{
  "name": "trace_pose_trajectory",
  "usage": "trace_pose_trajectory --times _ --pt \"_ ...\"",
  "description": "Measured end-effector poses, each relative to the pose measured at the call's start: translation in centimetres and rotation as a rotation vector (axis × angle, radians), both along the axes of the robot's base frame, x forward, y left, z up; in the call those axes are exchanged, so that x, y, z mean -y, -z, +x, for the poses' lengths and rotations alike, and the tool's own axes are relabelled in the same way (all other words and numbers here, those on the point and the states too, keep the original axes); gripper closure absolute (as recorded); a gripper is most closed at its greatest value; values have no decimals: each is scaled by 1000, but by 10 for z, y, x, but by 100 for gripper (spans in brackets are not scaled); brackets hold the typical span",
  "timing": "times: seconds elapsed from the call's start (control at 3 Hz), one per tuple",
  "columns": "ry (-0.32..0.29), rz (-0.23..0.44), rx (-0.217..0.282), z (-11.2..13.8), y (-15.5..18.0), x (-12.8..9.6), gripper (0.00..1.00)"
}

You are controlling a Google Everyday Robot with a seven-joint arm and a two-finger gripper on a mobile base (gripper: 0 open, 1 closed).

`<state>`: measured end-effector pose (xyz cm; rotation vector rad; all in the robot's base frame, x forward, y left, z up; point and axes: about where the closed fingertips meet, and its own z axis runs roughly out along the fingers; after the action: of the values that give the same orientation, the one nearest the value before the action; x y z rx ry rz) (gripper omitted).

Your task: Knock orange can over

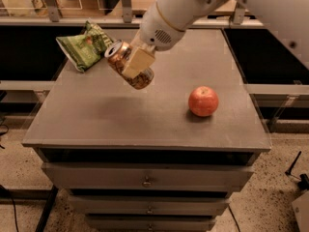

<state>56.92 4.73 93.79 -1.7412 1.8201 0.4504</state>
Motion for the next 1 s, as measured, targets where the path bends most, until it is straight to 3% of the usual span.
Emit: trace_pose_trajectory --times 0.33,0.67,1.0 --pt "-96 -248 -43 5 32 -16 82" --pt "-188 -497 -53 1 56 -29 85" --pt "-181 -676 -11 0 58 -31 88"
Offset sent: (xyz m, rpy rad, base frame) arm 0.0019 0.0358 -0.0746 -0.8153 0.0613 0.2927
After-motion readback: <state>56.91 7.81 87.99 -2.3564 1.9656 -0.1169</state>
